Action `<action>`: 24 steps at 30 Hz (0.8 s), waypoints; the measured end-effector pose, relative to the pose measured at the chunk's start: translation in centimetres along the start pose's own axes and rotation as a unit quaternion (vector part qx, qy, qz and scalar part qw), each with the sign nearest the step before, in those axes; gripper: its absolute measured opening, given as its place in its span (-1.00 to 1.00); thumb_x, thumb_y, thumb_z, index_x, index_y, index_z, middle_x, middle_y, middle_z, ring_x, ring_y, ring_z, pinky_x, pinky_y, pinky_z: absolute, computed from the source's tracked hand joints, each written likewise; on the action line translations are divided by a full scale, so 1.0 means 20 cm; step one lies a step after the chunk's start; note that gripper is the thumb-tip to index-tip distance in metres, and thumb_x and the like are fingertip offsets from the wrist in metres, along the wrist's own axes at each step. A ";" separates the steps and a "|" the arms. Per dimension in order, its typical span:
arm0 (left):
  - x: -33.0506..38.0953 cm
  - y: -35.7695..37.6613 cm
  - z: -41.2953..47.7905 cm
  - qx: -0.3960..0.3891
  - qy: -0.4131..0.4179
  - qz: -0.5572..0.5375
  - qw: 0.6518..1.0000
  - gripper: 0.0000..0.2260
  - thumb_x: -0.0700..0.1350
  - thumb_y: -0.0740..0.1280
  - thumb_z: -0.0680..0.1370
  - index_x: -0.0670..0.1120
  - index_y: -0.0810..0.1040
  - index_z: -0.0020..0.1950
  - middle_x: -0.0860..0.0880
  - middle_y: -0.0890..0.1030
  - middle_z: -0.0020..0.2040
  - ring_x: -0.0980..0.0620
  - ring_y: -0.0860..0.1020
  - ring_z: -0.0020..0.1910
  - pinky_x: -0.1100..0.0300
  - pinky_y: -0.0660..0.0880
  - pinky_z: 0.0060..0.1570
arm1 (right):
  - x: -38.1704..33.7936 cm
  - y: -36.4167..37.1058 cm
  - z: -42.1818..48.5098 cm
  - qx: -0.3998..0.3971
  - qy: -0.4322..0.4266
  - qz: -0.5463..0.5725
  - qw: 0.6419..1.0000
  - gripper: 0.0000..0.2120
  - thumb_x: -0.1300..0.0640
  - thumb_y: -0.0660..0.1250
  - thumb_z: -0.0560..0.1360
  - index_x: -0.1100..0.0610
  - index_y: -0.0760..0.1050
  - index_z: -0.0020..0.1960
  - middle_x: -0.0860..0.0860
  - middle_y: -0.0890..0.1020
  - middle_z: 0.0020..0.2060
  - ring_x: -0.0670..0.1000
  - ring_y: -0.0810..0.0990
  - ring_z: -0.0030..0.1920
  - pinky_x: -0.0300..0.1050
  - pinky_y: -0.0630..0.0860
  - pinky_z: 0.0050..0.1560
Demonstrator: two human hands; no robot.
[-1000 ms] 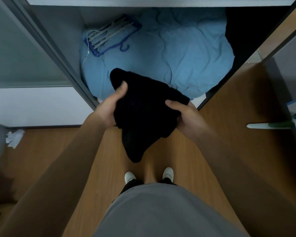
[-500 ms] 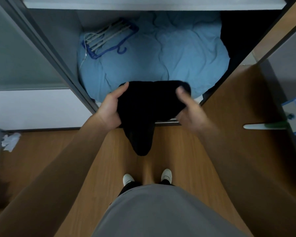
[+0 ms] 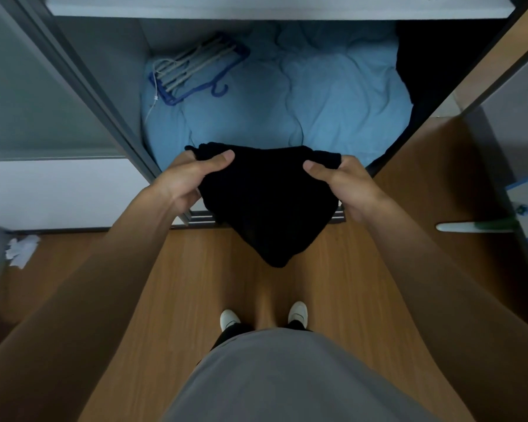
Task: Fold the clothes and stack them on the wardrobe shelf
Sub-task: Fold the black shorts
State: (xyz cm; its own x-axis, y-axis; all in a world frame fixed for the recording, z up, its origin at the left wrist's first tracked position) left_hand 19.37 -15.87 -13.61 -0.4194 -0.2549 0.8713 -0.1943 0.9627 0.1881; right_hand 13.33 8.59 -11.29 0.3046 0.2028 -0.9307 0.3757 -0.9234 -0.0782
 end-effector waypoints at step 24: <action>0.17 0.08 0.02 -0.023 0.070 0.254 0.964 -0.40 -0.44 0.45 0.42 0.03 0.54 0.36 0.02 0.65 0.17 0.06 0.61 0.18 0.38 0.51 0.13 | -0.08 0.17 0.04 -0.013 -0.071 -0.389 0.919 -0.57 0.25 0.47 0.47 0.07 0.55 0.31 0.07 0.62 0.19 0.06 0.56 0.23 -0.08 0.47 0.30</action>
State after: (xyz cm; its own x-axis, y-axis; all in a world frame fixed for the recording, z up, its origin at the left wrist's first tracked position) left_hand 17.19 -15.27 -10.51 -0.3251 0.2625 0.9085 0.0459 0.9640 -0.2621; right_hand 13.38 4.85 -10.34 -0.1812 0.7511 -0.6348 0.4535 -0.5090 -0.7316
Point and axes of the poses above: each hand's wrist, its own z-axis towards the middle knuckle, its own y-axis out of the palm, x = y × z, the point moved 10 cm from there along z, towards the middle knuckle
